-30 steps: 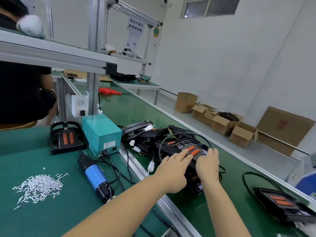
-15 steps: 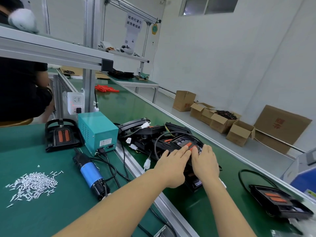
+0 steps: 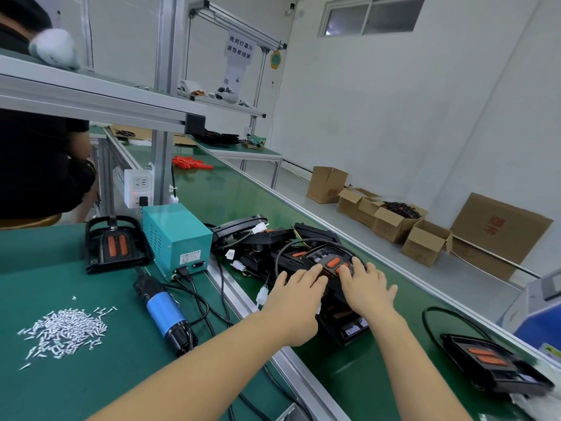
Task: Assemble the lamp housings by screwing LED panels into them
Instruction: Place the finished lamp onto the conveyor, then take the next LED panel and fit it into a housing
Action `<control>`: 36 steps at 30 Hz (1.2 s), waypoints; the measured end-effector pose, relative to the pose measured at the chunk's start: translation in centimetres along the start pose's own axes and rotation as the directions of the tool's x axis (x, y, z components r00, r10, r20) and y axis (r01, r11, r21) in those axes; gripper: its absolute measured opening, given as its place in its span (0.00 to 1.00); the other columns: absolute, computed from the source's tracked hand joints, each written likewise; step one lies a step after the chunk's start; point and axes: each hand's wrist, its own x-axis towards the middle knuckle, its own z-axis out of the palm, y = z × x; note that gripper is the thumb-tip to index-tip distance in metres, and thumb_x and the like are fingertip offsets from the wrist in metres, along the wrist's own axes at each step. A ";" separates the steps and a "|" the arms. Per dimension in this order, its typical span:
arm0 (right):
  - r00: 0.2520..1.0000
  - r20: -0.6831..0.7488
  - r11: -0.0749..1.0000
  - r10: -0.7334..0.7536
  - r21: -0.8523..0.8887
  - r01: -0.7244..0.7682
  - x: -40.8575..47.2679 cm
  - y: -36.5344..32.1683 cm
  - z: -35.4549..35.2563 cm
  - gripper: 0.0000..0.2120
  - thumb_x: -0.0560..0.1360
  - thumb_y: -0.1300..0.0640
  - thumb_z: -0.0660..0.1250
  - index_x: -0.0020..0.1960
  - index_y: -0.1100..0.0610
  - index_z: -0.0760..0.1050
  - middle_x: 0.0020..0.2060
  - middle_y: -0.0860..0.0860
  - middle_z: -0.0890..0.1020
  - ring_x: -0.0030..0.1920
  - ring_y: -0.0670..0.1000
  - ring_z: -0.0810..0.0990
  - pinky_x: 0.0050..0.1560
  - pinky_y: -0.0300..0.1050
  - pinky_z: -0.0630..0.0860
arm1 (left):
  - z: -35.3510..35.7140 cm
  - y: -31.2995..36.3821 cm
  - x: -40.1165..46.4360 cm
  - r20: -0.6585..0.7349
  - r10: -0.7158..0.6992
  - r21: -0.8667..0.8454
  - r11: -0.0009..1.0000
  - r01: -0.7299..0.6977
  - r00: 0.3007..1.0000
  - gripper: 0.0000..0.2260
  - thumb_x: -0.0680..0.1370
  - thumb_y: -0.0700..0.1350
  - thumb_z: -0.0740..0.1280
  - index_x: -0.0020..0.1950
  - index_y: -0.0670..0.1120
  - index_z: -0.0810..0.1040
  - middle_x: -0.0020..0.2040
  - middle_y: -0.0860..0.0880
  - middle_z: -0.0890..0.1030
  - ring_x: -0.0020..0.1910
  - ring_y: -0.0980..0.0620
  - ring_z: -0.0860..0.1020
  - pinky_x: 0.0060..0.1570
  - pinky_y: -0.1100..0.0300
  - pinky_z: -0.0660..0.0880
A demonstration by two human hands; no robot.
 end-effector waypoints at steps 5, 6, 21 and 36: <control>1.000 0.012 0.999 -0.004 -0.047 0.005 -0.3 -0.4 -1.2 0.29 0.81 0.37 0.46 0.79 0.47 0.51 0.79 0.54 0.55 0.78 0.58 0.51 0.73 0.67 0.46 | -0.8 -2.7 -3.0 -0.104 -0.072 -0.066 0.996 0.065 0.992 0.28 0.80 0.42 0.57 0.78 0.49 0.50 0.79 0.53 0.45 0.76 0.53 0.47 0.75 0.51 0.44; 1.000 0.002 0.999 -0.010 -0.052 0.011 -0.6 -0.7 -1.4 0.30 0.81 0.37 0.46 0.79 0.48 0.51 0.79 0.54 0.54 0.78 0.57 0.51 0.73 0.67 0.45 | -1.0 -3.5 -3.7 -0.129 -0.093 -0.083 0.993 0.082 0.987 0.28 0.80 0.42 0.57 0.78 0.50 0.50 0.79 0.53 0.46 0.76 0.53 0.47 0.75 0.52 0.45; 0.699 0.190 0.723 -0.689 0.118 0.681 -18.1 -19.8 7.0 0.29 0.82 0.39 0.45 0.80 0.45 0.43 0.79 0.46 0.45 0.78 0.47 0.42 0.73 0.62 0.33 | -2.6 -16.5 -25.3 -0.349 -0.582 -0.310 0.812 0.495 0.735 0.23 0.80 0.43 0.61 0.75 0.52 0.62 0.75 0.58 0.60 0.74 0.60 0.56 0.69 0.71 0.47; 0.364 0.304 0.440 -0.880 0.238 0.866 -31.7 -32.6 16.7 0.29 0.83 0.41 0.46 0.80 0.47 0.43 0.80 0.49 0.46 0.79 0.48 0.44 0.75 0.57 0.39 | -1.8 -21.7 -42.1 -0.344 -0.838 -0.270 0.521 0.810 0.424 0.25 0.81 0.46 0.59 0.77 0.52 0.57 0.77 0.57 0.55 0.75 0.60 0.53 0.72 0.65 0.48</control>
